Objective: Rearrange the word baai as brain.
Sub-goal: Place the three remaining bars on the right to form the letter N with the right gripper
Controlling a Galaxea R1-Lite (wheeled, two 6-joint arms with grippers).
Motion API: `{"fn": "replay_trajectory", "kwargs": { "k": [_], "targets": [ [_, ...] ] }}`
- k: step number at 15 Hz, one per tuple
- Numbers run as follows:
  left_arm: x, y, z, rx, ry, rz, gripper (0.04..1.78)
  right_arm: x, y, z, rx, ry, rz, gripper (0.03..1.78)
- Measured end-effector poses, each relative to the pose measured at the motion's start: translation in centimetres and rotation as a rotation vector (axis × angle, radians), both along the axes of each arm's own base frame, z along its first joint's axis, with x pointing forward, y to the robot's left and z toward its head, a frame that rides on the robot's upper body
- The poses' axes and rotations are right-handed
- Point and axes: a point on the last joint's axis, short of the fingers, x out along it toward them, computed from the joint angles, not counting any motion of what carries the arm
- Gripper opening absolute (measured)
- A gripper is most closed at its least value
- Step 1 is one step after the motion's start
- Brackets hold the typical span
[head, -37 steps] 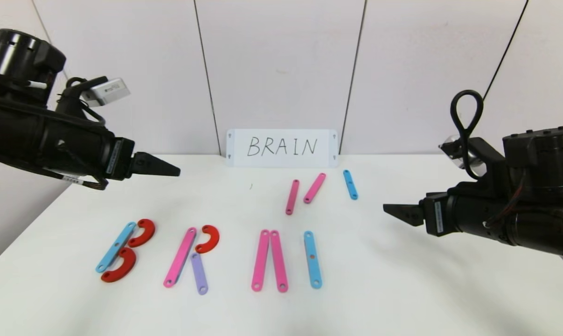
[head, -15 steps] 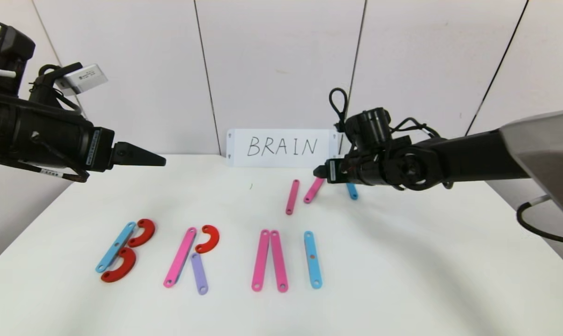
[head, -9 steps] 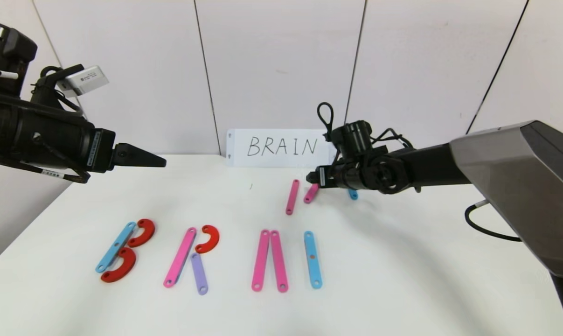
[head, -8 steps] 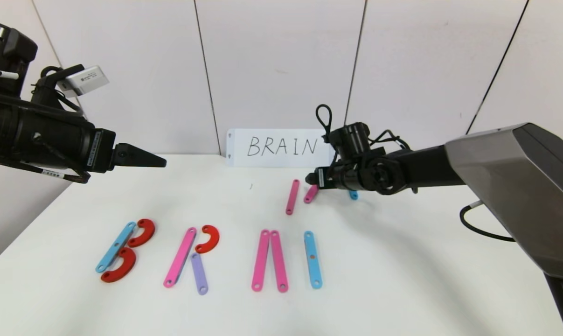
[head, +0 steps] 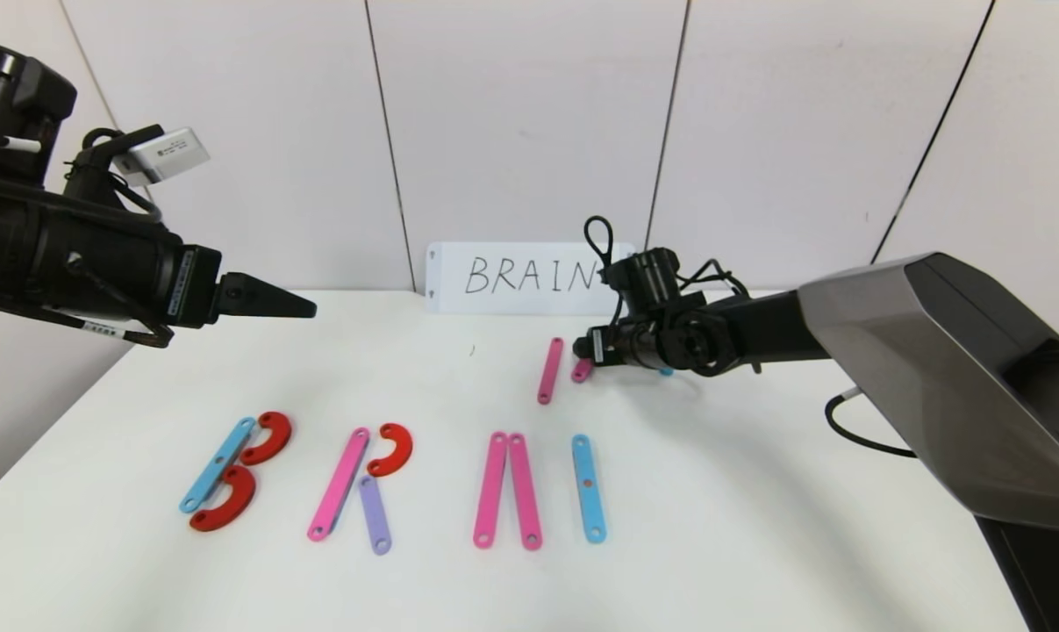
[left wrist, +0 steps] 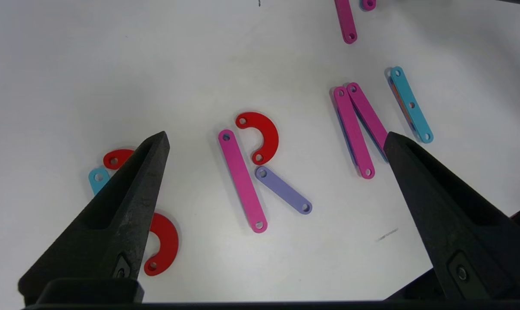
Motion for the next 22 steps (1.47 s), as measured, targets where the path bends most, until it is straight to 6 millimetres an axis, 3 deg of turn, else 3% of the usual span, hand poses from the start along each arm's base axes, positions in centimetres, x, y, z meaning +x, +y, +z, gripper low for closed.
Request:
{"fn": "replay_trajectory", "kwargs": {
  "k": [3, 6, 11, 13, 22],
  "targets": [
    [-0.01, -0.11, -0.04, 0.0, 0.002, -0.004, 1.74, -0.02, 0.27, -0.43, -0.005, 0.007, 0.002, 1.7],
    [-0.02, -0.15, -0.1, 0.001, 0.004, -0.006, 1.74, -0.13, 0.65, -0.55, -0.014, 0.003, -0.001, 1.46],
    [-0.04, -0.22, -0.11, 0.0, 0.004, -0.009, 1.74, 0.01, 0.8, -1.04, -0.017, 0.006, 0.0, 0.6],
    [-0.05, -0.24, -0.1, 0.0, 0.004, -0.01, 1.74, 0.03, 0.81, -1.12, -0.017, 0.007, -0.001, 0.35],
    [-0.06, -0.24, -0.13, -0.001, 0.005, -0.011, 1.74, -0.11, 0.64, -0.89, -0.026, 0.01, -0.016, 0.3]
  ]
}}
